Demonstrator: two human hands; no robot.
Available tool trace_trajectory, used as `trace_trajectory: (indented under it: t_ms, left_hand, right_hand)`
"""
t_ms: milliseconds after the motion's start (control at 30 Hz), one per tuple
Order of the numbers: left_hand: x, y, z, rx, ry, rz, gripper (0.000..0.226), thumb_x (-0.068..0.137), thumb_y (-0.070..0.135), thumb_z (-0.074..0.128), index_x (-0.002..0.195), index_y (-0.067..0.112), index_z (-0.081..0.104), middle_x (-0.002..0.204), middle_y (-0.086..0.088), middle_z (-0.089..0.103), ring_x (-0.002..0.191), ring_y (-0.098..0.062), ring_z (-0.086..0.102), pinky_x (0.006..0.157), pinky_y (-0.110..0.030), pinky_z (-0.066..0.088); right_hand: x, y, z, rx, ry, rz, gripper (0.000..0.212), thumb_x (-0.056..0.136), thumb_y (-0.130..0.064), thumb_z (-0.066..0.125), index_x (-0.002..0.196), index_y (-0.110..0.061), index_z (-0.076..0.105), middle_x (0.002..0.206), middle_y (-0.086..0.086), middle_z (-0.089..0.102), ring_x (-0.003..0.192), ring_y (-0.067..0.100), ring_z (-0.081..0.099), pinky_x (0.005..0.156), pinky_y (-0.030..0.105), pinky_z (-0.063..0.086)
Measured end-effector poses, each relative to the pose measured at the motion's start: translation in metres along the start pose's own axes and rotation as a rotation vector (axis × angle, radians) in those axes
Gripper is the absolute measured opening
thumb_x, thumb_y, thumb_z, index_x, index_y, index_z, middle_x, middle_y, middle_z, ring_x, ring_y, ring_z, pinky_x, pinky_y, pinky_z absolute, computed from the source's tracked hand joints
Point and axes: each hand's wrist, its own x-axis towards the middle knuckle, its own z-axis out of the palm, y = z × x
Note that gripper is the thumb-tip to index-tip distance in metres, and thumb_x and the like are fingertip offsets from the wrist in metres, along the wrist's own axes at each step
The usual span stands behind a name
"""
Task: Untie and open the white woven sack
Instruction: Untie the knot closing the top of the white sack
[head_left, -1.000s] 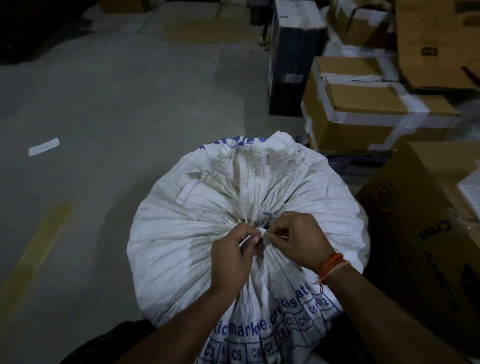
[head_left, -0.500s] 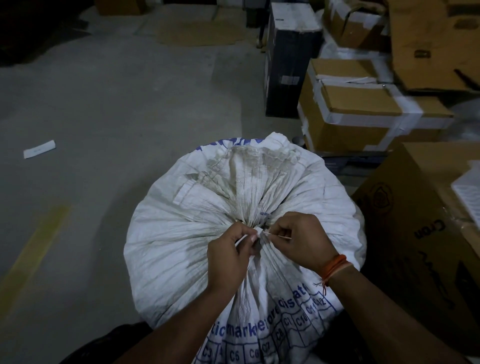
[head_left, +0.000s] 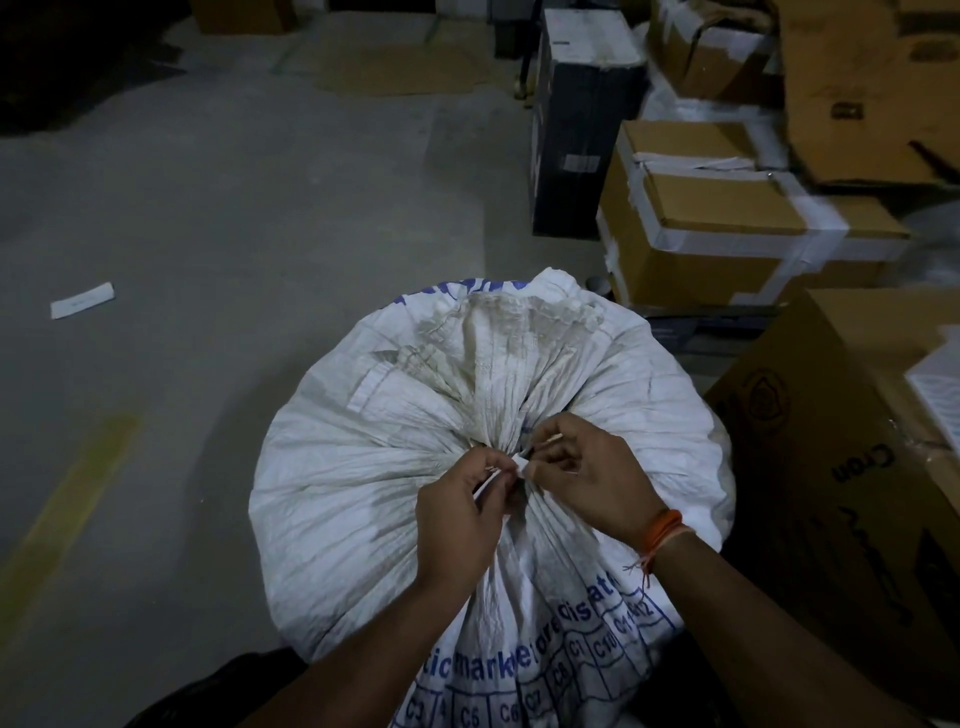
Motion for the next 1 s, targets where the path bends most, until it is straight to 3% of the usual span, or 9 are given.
trace_trajectory:
  t_ms: [100, 233, 333, 400, 500, 667, 833, 933, 1000]
  left_hand:
    - [-0.001, 0.001, -0.001, -0.046, -0.003, -0.009, 0.012, 0.101, 0.022, 0.067, 0.104, 0.033, 0.071, 0.089, 0.011, 0.082, 0.079, -0.007, 0.08, 0.075, -0.046, 0.067]
    - [-0.001, 0.006, -0.004, -0.175, -0.004, -0.124, 0.018, 0.099, 0.045, 0.06, 0.111, 0.034, 0.07, 0.076, 0.001, 0.08, 0.067, -0.014, 0.078, 0.065, -0.042, 0.065]
    - [0.008, 0.006, -0.004, -0.261, 0.031, -0.221, 0.023, 0.098, 0.039, 0.058, 0.101, 0.032, 0.08, 0.093, 0.004, 0.083, 0.088, -0.017, 0.078, 0.081, -0.042, 0.064]
    - [0.011, 0.005, -0.004, -0.268, 0.033, -0.276, 0.023, 0.101, 0.032, 0.06, 0.097, 0.031, 0.083, 0.096, 0.006, 0.083, 0.094, -0.017, 0.078, 0.084, -0.036, 0.062]
    - [0.009, 0.009, -0.005, -0.239, 0.041, -0.294, 0.031, 0.104, 0.024, 0.061, 0.089, 0.038, 0.084, 0.089, 0.006, 0.083, 0.079, -0.006, 0.078, 0.066, -0.022, 0.06]
    - [-0.007, 0.02, -0.013, -0.204, 0.023, -0.28, 0.029, 0.106, 0.03, 0.06, 0.092, 0.041, 0.083, 0.078, -0.001, 0.082, 0.075, -0.018, 0.078, 0.072, -0.032, 0.065]
    - [-0.032, 0.033, -0.028, 0.302, 0.246, -0.157, 0.025, 0.105, 0.04, 0.056, 0.115, 0.03, 0.077, 0.083, 0.013, 0.075, 0.08, -0.012, 0.069, 0.07, -0.028, 0.049]
    - [-0.049, 0.048, -0.035, 0.374, 0.309, -0.111, 0.015, 0.101, 0.031, 0.064, 0.111, 0.03, 0.074, 0.064, 0.01, 0.066, 0.067, -0.018, 0.066, 0.059, -0.028, 0.043]
    - [-0.06, 0.058, -0.036, 0.407, 0.282, 0.016, 0.015, 0.096, 0.023, 0.07, 0.109, 0.028, 0.075, 0.074, 0.01, 0.069, 0.077, -0.021, 0.068, 0.067, -0.031, 0.049]
  right_hand:
    - [0.004, 0.002, -0.001, 0.116, -0.08, 0.079, 0.032, 0.084, -0.012, 0.074, 0.112, -0.026, 0.072, 0.096, -0.005, 0.077, 0.092, 0.005, 0.073, 0.085, 0.025, 0.057]
    - [0.008, 0.008, 0.001, 0.223, -0.107, 0.125, 0.03, 0.083, -0.008, 0.064, 0.106, -0.021, 0.078, 0.098, -0.007, 0.078, 0.091, 0.006, 0.072, 0.082, 0.025, 0.055]
    - [0.009, 0.009, 0.004, 0.316, -0.086, 0.184, 0.025, 0.08, -0.015, 0.062, 0.096, -0.018, 0.081, 0.091, 0.003, 0.079, 0.081, 0.013, 0.071, 0.076, 0.029, 0.055]
    - [0.008, 0.008, 0.007, 0.374, -0.027, 0.2, 0.014, 0.087, -0.016, 0.067, 0.087, -0.014, 0.081, 0.079, 0.003, 0.077, 0.07, 0.013, 0.068, 0.067, 0.028, 0.052]
    - [0.002, 0.009, 0.012, 0.349, 0.143, 0.209, 0.016, 0.089, -0.014, 0.072, 0.074, -0.008, 0.075, 0.059, 0.004, 0.065, 0.051, 0.012, 0.055, 0.055, 0.029, 0.046]
    - [-0.016, 0.006, 0.005, 0.445, 0.387, 0.373, 0.011, 0.075, 0.0, 0.079, 0.076, -0.006, 0.069, 0.069, 0.012, 0.07, 0.061, 0.02, 0.062, 0.062, 0.035, 0.052]
    - [-0.047, 0.006, -0.023, 0.33, 0.387, 0.404, 0.013, 0.071, -0.008, 0.076, 0.06, -0.003, 0.072, 0.057, 0.009, 0.069, 0.059, 0.023, 0.059, 0.062, 0.038, 0.048]
    - [-0.069, -0.002, -0.035, 0.253, 0.428, 0.378, 0.018, 0.071, -0.012, 0.079, 0.055, -0.015, 0.074, 0.054, 0.005, 0.071, 0.053, 0.014, 0.063, 0.06, 0.031, 0.051]
    - [-0.085, -0.007, -0.04, 0.257, 0.437, 0.363, 0.02, 0.072, -0.011, 0.08, 0.054, -0.014, 0.073, 0.051, 0.004, 0.07, 0.046, 0.008, 0.061, 0.056, 0.028, 0.051]
